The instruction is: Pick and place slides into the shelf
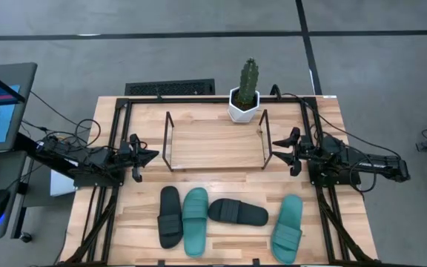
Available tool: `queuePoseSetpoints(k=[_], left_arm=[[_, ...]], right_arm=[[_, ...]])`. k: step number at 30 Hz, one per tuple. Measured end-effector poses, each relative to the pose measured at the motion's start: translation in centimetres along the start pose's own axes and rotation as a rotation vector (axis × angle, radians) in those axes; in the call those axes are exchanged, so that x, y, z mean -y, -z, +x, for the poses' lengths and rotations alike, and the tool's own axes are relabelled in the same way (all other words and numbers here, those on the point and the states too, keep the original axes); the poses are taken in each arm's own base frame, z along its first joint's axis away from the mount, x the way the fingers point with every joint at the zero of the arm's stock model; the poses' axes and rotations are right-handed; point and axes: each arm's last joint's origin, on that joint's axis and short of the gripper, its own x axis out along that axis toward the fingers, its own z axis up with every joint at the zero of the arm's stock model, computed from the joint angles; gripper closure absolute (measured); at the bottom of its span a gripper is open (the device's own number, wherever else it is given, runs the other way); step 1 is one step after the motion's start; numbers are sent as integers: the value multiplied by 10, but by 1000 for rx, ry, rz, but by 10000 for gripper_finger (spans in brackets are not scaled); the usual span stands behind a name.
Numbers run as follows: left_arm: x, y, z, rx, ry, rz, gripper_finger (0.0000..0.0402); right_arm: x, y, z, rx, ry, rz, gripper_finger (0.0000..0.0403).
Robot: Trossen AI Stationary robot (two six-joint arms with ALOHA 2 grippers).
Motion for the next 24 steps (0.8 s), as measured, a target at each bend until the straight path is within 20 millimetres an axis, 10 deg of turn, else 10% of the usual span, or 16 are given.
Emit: queuePoseSetpoints(k=[24], left_arm=[[0, -1, 0, 8, 2, -5, 401]], right_arm=[[0, 0, 0, 0, 0, 0, 211]])
